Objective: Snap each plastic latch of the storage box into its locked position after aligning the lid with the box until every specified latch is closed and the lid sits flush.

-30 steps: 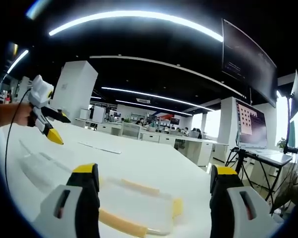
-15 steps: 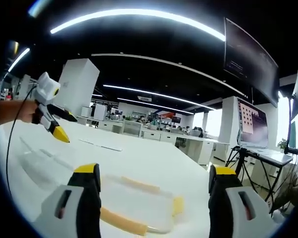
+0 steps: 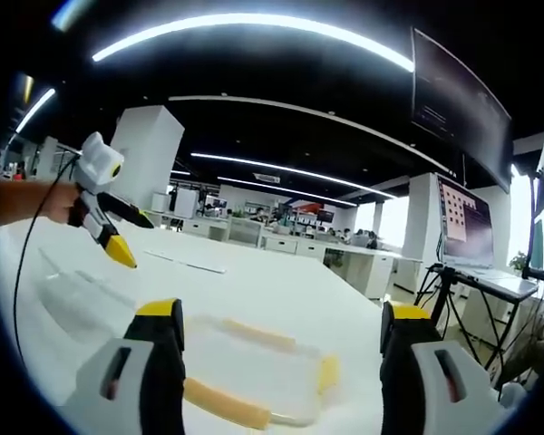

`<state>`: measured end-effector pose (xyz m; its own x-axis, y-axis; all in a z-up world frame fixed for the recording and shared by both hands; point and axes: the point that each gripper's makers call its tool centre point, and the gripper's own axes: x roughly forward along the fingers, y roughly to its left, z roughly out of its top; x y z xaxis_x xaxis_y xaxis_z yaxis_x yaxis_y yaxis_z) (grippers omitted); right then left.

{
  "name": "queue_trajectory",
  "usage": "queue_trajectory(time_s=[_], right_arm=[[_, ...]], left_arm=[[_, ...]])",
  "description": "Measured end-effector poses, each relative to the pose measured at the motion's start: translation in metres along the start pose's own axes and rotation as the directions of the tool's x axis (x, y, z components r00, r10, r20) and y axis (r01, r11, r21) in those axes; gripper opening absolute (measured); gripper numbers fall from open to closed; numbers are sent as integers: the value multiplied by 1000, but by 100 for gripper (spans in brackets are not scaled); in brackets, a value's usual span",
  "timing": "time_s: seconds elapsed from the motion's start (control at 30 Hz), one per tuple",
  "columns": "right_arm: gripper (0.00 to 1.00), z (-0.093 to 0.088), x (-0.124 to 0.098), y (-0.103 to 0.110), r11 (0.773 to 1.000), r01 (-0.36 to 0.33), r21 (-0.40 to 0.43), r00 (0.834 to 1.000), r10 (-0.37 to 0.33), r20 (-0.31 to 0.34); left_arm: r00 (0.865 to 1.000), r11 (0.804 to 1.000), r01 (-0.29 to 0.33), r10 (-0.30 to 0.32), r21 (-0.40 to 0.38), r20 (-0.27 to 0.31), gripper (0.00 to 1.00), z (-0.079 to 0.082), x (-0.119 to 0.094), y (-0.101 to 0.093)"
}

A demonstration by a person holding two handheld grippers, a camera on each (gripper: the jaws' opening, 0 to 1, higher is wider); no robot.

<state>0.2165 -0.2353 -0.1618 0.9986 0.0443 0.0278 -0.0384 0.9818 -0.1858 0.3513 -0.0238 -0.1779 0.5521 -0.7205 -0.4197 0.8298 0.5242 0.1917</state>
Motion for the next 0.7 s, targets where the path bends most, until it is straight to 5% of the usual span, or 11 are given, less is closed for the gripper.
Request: queue_trajectory(time_s=[0.5,0.7], right_arm=[[88,-10,3,-5,1000,-3,5,1000,3,-26],[87,-13,5,-8,1000,-8,5,1000,8,-27]], left_arm=[[991,993,108,-104,46,-88,97,-2,21,-23],[980,985,171,-170,0,-105,96,-5,27,-35]])
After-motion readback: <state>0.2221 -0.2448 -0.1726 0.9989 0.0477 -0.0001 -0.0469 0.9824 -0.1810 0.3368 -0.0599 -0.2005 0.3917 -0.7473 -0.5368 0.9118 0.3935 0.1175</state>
